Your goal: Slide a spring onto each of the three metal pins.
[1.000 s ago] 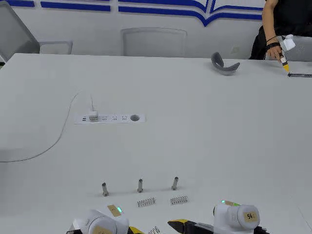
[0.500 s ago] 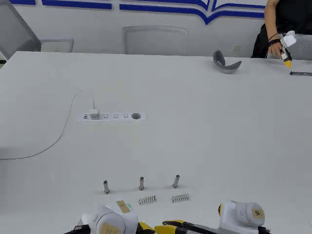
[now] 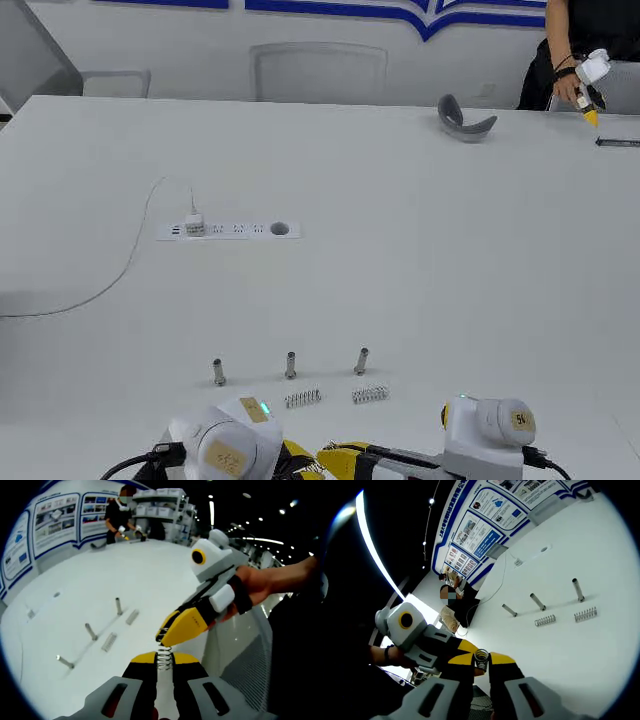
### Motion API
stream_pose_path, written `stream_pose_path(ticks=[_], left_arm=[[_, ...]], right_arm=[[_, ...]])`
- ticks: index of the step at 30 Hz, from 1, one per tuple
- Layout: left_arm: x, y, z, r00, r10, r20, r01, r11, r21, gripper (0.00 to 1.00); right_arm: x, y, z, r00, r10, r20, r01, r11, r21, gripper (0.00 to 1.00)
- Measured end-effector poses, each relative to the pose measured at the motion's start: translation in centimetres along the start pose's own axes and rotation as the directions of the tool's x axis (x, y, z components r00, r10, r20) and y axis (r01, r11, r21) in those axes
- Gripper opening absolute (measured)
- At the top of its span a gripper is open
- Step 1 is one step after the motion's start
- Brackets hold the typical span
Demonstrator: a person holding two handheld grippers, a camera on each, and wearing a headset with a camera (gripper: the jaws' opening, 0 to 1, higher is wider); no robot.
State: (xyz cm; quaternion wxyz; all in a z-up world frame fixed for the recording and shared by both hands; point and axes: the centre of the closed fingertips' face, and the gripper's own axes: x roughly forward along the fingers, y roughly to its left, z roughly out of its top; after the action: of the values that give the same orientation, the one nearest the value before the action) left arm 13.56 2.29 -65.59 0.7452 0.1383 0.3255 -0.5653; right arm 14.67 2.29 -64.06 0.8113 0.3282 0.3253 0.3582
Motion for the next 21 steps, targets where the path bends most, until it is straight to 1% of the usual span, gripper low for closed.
stream_pose_path(ticks=[4,8,9,11,14,16,18,19,21], left_arm=[[-0.2,0.2,-0.1,1.0,-0.006,0.008,0.006,1.0,-0.001,0.1],[-0.4,0.4,-0.1,0.9992,-0.031,0.023,0.031,0.999,0.01,0.1],[-0.5,0.4,-0.1,0.9985,-0.042,0.035,0.042,0.999,0.016,0.1],[-0.6,0.4,0.1,0.9976,-0.054,0.043,0.053,0.998,0.019,0.1],[-0.8,0.3,0.3,0.9954,-0.076,0.059,0.073,0.996,0.041,0.1],[-1.1,0.3,0.5,0.9932,-0.094,0.069,0.091,0.995,0.048,0.1],[-1.3,0.2,0.7,0.9903,-0.114,0.079,0.11,0.992,0.057,0.1],[-1.4,0.1,0.8,0.9882,-0.128,0.085,0.123,0.991,0.056,0.1],[-1.5,0.1,0.9,0.9852,-0.143,0.095,0.138,0.989,0.059,0.1]], right_arm=[[0.3,0.1,0.1,0.9998,-0.001,-0.021,0.001,1.0,-0.02,0.12],[0.5,0.4,0.0,0.9976,-0.004,-0.068,-0.001,0.998,-0.068,0.12],[0.5,0.5,0.1,0.9965,-0.004,-0.084,-0.003,0.996,-0.086,0.12],[0.5,0.6,0.1,0.9944,-0.002,-0.105,-0.009,0.994,-0.107,0.12],[0.5,1.0,0.3,0.9898,0.006,-0.142,-0.027,0.989,-0.146,0.12],[0.4,1.3,0.3,0.9841,0.012,-0.177,-0.045,0.983,-0.18,0.12],[0.4,1.6,0.3,0.9757,0.019,-0.219,-0.068,0.972,-0.223,0.12],[0.4,1.8,0.3,0.9701,0.021,-0.242,-0.081,0.967,-0.242,0.12],[0.4,2.0,0.3,0.9631,0.023,-0.268,-0.1,0.956,-0.276,0.12]])
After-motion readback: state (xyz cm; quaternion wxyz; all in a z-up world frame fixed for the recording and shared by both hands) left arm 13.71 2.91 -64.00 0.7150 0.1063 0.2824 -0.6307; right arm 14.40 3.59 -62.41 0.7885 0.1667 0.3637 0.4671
